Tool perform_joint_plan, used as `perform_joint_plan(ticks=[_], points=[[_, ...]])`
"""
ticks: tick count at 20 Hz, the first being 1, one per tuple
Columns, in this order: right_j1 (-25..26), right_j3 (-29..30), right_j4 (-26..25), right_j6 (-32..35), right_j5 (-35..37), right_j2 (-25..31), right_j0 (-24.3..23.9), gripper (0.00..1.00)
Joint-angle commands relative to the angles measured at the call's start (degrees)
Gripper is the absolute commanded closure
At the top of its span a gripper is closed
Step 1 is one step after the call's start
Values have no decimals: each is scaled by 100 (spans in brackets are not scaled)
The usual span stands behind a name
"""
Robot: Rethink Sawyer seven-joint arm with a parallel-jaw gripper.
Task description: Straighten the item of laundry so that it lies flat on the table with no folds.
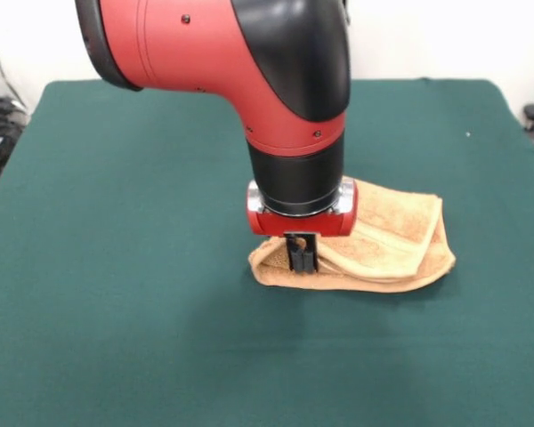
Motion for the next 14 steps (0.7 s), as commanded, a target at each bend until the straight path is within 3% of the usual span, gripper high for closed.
perform_joint_plan(ticks=[1,14], points=[[72,363,-5,441,408,378,71,100],[-15,315,-38,427,536,365,49,100]])
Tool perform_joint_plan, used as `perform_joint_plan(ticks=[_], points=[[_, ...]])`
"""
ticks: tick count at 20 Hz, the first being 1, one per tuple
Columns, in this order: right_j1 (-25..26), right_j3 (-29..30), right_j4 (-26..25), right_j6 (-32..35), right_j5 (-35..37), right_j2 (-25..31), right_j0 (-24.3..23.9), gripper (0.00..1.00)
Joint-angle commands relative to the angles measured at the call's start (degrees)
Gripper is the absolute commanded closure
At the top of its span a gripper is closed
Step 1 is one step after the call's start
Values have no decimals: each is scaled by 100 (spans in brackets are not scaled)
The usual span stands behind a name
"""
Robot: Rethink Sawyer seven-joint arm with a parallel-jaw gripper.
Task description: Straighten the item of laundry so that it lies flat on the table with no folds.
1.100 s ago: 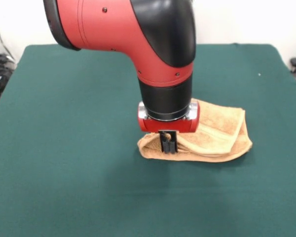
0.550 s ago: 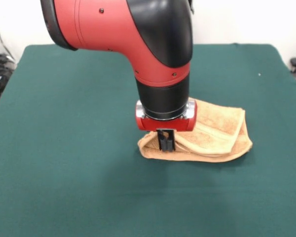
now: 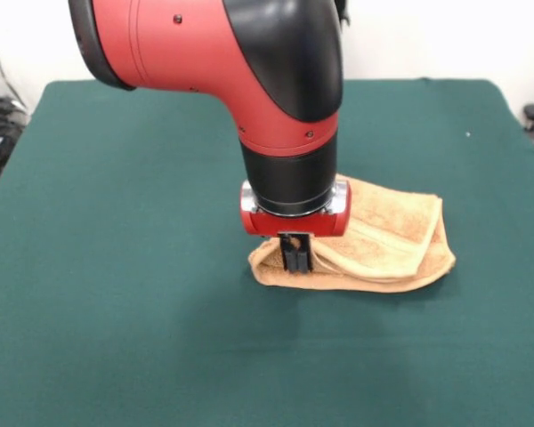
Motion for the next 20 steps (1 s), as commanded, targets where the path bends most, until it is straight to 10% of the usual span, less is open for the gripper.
perform_joint_plan(ticks=[1,9,10,20], points=[[3,307,3,411,527,377,76,100],[-14,377,19,515,518,356,91,100],[0,342,16,529,550,345,100,0],[35,225,-11,651,570,247,168,0]])
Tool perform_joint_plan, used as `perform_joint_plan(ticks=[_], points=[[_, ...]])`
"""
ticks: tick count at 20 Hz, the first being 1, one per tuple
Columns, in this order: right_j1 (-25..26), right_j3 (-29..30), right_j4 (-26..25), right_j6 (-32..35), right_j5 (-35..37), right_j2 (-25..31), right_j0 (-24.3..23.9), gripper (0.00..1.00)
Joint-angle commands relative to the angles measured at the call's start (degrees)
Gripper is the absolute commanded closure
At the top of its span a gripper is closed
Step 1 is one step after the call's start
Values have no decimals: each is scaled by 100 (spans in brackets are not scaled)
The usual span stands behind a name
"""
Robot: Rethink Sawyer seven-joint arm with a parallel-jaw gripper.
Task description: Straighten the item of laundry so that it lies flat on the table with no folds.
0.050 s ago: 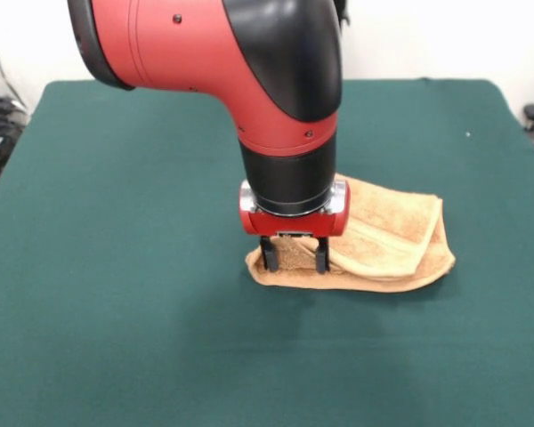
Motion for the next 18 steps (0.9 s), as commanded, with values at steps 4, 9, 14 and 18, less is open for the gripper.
perform_joint_plan(ticks=[4,9,14,18], points=[[-8,271,50,821,658,155,224,0],[-139,302,41,1133,838,-92,388,0],[-169,328,64,1213,836,-191,450,0],[-187,297,55,1261,798,-291,511,0]])
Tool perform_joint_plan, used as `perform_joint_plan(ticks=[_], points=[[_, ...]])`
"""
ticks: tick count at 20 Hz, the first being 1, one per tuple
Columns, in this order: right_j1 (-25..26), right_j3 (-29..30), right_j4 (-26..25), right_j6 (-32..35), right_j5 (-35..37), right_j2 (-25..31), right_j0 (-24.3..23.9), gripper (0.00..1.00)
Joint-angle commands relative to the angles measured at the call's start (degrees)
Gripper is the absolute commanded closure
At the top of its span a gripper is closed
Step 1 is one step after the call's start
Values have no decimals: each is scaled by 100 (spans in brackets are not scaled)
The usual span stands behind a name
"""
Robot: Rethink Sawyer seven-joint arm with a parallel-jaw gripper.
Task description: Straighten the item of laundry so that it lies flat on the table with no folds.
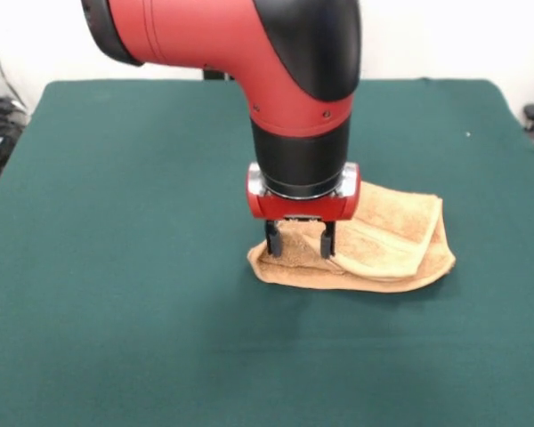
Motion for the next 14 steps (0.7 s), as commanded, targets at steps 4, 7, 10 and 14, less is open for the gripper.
perform_joint_plan(ticks=[4,7,10,14], points=[[-40,338,76,1264,516,-95,323,0],[-27,324,93,1238,513,-108,322,0],[-16,339,112,1217,481,-111,329,0],[4,374,134,1161,415,-66,302,0]])
